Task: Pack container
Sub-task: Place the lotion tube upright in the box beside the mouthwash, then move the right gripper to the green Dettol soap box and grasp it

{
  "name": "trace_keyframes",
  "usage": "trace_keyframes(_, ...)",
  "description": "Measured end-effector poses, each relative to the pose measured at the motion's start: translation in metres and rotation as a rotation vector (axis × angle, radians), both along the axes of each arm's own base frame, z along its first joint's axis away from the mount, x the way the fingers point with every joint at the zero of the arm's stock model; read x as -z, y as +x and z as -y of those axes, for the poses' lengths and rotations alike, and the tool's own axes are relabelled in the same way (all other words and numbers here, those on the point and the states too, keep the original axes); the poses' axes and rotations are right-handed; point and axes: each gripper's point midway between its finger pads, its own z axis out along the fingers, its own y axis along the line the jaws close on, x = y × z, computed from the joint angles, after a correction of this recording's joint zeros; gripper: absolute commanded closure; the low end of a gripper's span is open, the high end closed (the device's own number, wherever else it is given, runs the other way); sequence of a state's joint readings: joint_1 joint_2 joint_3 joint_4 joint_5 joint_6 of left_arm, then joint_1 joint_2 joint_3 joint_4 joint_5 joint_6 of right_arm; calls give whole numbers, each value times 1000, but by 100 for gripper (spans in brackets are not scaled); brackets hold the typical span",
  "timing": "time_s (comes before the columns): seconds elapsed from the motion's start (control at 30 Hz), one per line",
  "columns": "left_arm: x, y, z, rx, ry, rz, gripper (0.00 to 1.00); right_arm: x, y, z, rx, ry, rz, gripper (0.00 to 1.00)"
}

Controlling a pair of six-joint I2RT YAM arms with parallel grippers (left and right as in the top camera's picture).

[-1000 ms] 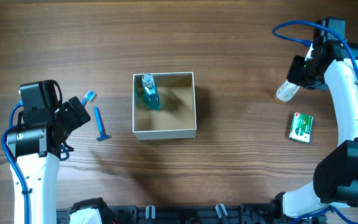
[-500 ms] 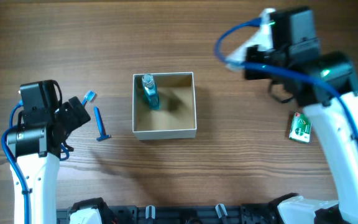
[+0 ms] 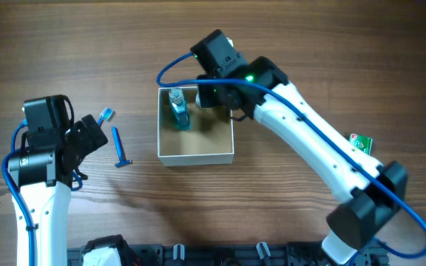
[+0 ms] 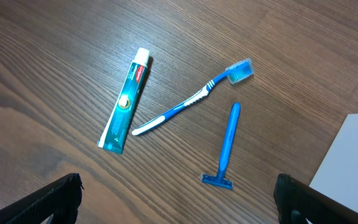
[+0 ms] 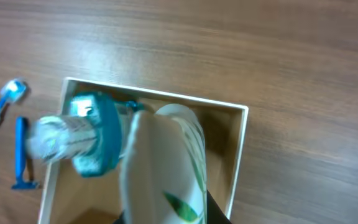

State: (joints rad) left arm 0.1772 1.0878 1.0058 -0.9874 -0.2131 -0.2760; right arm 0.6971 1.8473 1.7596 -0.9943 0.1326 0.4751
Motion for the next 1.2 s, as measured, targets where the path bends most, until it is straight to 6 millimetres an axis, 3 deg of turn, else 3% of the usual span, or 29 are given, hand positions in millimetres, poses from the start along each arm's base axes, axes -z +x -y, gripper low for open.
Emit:
trace_keyframes(0.13,0,0,0,0,0,0,0,32,4,-2,35,-37,-59,93)
trace_keyframes(0.17,0,0,0,0,0,0,0,38,5,-2,43,-43,-70,83)
trace_keyframes(0.2,0,0,0,0,0,0,0,44,5,-2,48,-50,-80,65)
trace_keyframes(0.3,0,0,0,0,0,0,0,51,7,-2,63,-60,-87,40)
trace_keyframes(0.63,0,0,0,0,0,0,0,48,8,-1,38,-74,-71,38)
trace_keyframes(0.7,0,0,0,0,0,0,0,34,6,1,6,-71,-44,38)
trace_keyframes(0.73,0,1,0,0,0,2,0,16,5,2,-14,-56,-9,38)
trace_keyframes(0.8,-1,1,0,0,1,6,0,-42,-2,13,-29,3,108,34)
trace_keyframes(0.83,-1,2,0,0,2,11,0,-76,-8,26,-10,36,179,29)
trace_keyframes(0.87,-2,3,-1,0,3,14,0,-99,-11,39,22,55,225,27)
trace_keyframes(0.9,-2,4,-1,0,3,17,0,-121,-16,65,102,65,264,23)
trace_keyframes(0.93,-2,4,-1,0,3,17,0,-134,-18,92,183,68,282,20)
trace_keyframes(1.0,-2,4,-1,0,3,18,0,-150,-18,174,431,46,294,10)
trace_keyframes(1.03,-2,4,-1,0,3,18,0,-147,-17,214,559,27,275,9)
trace_keyframes(1.1,-2,4,-1,0,4,20,0,-128,-20,257,683,3,184,8)
trace_keyframes(1.2,-2,5,-1,0,4,21,0,-94,-39,294,794,-7,23,7)
